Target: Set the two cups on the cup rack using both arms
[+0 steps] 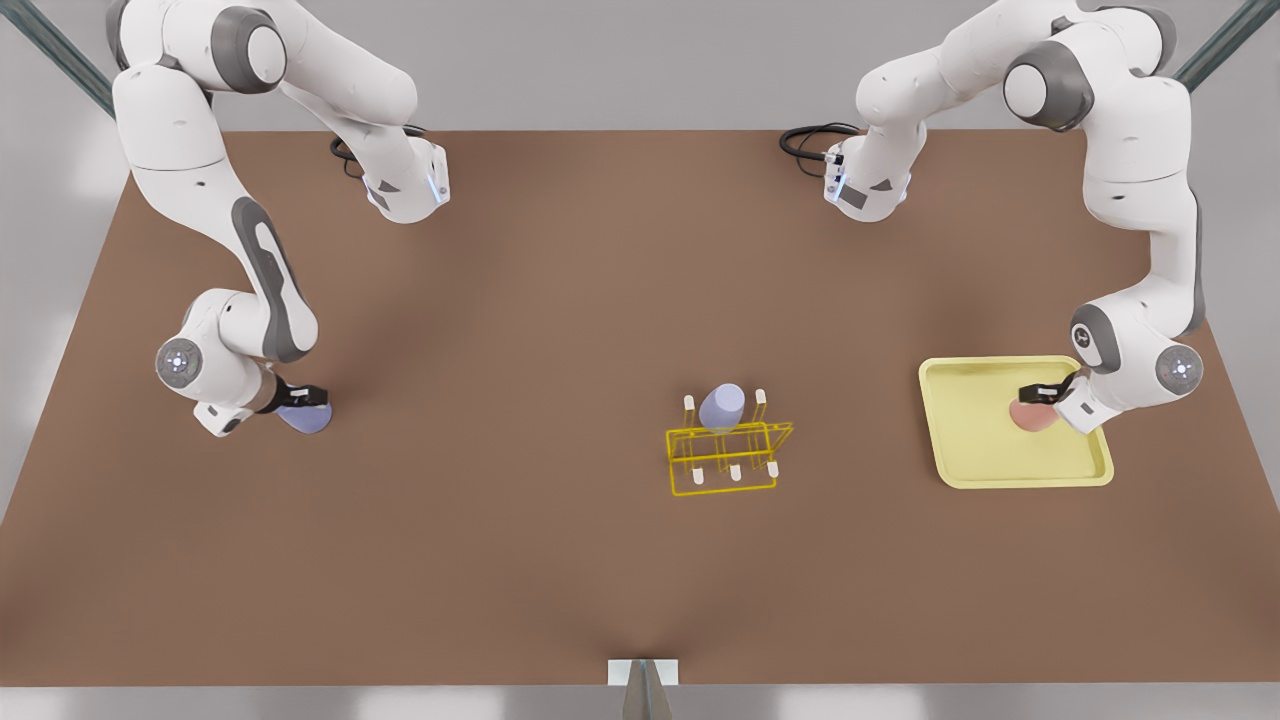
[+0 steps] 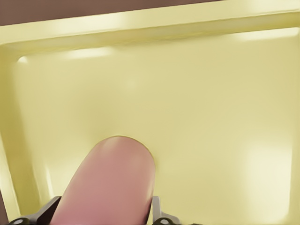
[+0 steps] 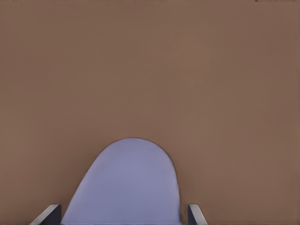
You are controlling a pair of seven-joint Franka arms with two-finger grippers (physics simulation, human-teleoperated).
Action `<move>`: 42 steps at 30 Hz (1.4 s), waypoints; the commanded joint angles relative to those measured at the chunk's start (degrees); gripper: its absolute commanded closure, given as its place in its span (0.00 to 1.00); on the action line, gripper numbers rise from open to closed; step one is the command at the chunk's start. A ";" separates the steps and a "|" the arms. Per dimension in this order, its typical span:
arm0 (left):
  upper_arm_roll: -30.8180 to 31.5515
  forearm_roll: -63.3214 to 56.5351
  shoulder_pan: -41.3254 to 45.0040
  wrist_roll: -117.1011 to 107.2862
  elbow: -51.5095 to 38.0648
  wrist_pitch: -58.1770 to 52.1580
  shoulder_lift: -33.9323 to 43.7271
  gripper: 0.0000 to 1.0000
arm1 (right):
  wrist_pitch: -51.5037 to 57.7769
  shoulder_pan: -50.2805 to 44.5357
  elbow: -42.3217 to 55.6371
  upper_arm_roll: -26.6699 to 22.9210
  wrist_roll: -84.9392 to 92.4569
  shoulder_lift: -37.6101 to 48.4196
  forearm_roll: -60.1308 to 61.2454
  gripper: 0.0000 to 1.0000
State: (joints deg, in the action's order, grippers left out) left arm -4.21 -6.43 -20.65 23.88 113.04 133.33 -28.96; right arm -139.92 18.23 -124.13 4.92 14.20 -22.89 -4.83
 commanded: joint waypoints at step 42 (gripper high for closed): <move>17.56 3.79 7.37 -26.86 -24.97 -24.79 0.39 0.16 | 4.04 -14.98 27.00 18.64 -1.72 -10.94 26.09 0.17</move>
State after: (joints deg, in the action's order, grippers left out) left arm 12.34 -3.07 -13.41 18.10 89.37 115.48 -28.24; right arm -137.33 4.16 -98.32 23.53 15.10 -33.22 16.79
